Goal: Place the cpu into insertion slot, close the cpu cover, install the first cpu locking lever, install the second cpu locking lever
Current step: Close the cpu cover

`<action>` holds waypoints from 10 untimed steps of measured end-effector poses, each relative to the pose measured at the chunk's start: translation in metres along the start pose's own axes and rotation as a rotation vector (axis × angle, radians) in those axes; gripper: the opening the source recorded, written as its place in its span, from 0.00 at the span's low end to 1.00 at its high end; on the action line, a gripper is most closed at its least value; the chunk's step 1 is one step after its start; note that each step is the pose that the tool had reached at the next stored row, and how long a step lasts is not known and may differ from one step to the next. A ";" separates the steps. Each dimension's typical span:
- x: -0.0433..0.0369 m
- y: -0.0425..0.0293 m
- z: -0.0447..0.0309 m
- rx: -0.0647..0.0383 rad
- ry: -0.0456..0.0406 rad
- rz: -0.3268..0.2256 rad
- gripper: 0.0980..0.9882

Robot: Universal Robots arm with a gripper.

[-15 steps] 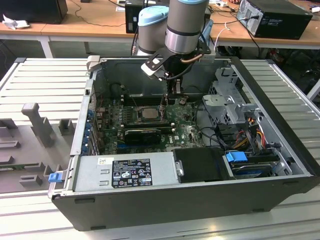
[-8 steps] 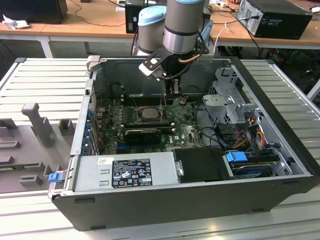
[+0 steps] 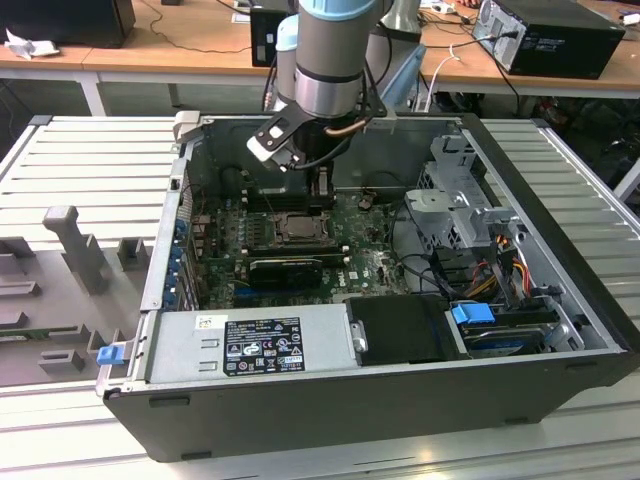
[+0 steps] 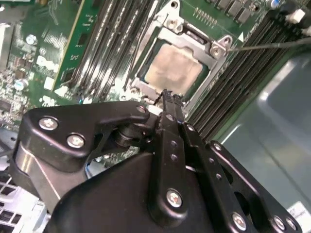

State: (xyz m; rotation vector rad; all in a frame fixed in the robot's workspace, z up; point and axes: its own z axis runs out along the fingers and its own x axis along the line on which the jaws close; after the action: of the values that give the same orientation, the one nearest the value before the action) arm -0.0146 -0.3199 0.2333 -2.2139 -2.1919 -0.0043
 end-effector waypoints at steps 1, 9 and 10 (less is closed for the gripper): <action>-0.0001 -0.0026 0.0009 0.000 0.0001 0.000 0.01; -0.0002 -0.0148 0.0011 0.000 0.0002 0.000 0.01; -0.0002 -0.0156 0.0011 0.000 0.0002 0.000 0.01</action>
State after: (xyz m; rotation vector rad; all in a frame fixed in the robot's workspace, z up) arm -0.0303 -0.3199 0.2324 -2.2134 -2.1919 -0.0041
